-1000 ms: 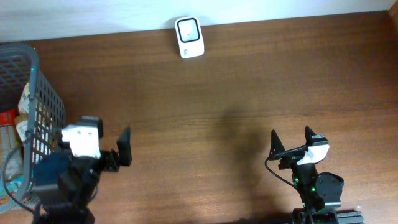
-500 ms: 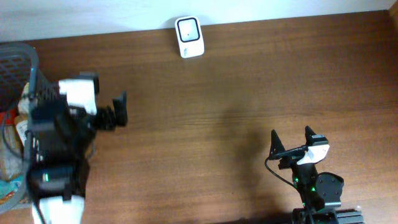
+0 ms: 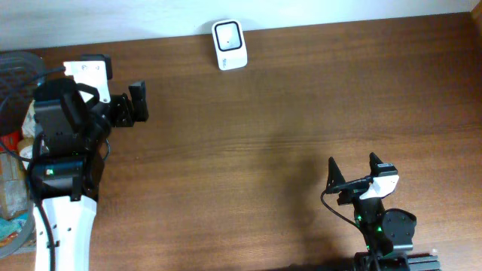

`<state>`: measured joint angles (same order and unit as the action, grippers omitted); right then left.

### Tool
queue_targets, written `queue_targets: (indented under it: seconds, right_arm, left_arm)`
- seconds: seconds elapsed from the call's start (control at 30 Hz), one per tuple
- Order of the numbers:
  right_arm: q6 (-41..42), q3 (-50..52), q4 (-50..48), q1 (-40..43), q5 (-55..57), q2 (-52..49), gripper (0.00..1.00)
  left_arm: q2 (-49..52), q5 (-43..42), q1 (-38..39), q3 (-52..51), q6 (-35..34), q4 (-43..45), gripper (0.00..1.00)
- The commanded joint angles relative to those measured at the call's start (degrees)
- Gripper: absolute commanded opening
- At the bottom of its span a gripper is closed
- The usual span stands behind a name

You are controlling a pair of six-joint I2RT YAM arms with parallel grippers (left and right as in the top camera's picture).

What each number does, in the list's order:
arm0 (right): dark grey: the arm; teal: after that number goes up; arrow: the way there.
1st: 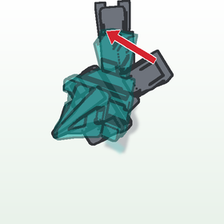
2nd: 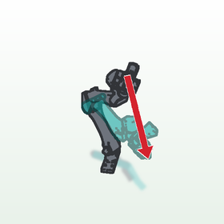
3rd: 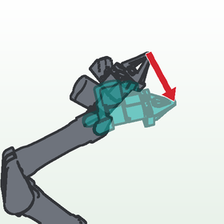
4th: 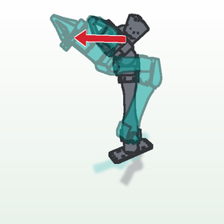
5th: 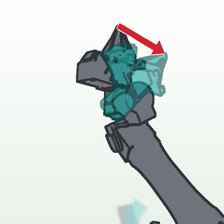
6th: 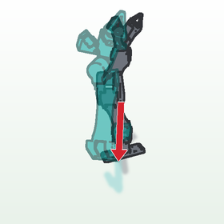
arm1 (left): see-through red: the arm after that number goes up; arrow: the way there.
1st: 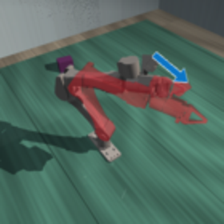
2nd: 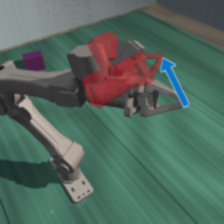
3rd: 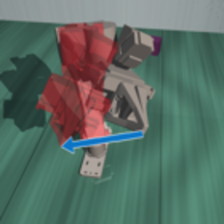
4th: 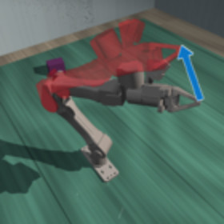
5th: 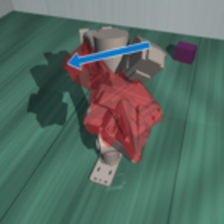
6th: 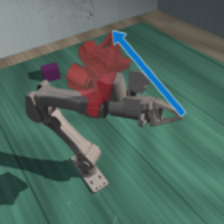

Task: Scan the item barcode
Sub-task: 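Reach the left gripper into the grey basket toward the items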

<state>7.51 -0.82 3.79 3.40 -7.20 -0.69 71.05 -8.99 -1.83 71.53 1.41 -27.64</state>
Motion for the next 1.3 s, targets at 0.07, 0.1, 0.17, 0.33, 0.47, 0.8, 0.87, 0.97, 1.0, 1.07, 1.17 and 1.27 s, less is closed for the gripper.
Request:
queue_targets:
  seconds: [0.07, 0.1, 0.17, 0.33, 0.47, 0.8, 0.87, 0.97, 1.0, 1.07, 1.17, 1.27]
  right_arm:
    - [0.0, 0.5, 0.0, 0.4, -0.5, 0.3, 0.99]
    - [0.0, 0.5, 0.0, 0.4, -0.5, 0.3, 0.99]
    - [0.0, 0.5, 0.0, 0.4, -0.5, 0.3, 0.99]
    - [0.0, 0.5, 0.0, 0.4, -0.5, 0.3, 0.99]
    - [0.0, 0.5, 0.0, 0.4, -0.5, 0.3, 0.99]
    - [0.0, 0.5, 0.0, 0.4, -0.5, 0.3, 0.99]
    - [0.0, 0.5, 0.0, 0.4, -0.5, 0.3, 0.99]
    - [0.0, 0.5, 0.0, 0.4, -0.5, 0.3, 0.99]
    - [0.0, 0.5, 0.0, 0.4, -0.5, 0.3, 0.99]
    - [0.0, 0.5, 0.0, 0.4, -0.5, 0.3, 0.99]
    - [0.0, 0.5, 0.0, 0.4, -0.5, 0.3, 0.99]
    - [0.0, 0.5, 0.0, 0.4, -0.5, 0.3, 0.99]
  left_arm:
    - [0.2, 0.3, 0.2, 1.0, -0.7, -0.8, 0.99]
    - [0.2, 0.3, 0.2, 1.0, -0.7, -0.9, 0.99]
    - [0.2, 0.3, 0.2, 1.0, -0.7, -0.8, 0.99]
    - [0.2, 1.0, 0.2, 1.0, -0.5, -0.2, 0.99]
    - [0.2, 4.4, 0.1, 1.0, -0.3, 6.1, 0.99]
    - [0.2, 4.3, -1.7, 1.0, -0.3, 5.9, 0.99]
    - [-0.1, 4.3, -1.7, 1.0, -0.4, 2.0, 0.99]
    - [-1.4, 4.3, -1.7, 1.8, -0.7, -0.1, 0.99]
    - [-1.5, 4.3, -1.7, 3.6, -0.8, -2.5, 0.99]
    - [-1.5, 4.3, -1.7, 6.3, -0.8, -6.4, 0.99]
    - [-1.4, 4.3, -1.7, 12.7, -0.8, -13.2, 1.0]
    - [0.5, 6.1, -1.7, 19.5, -0.7, -20.1, 1.0]
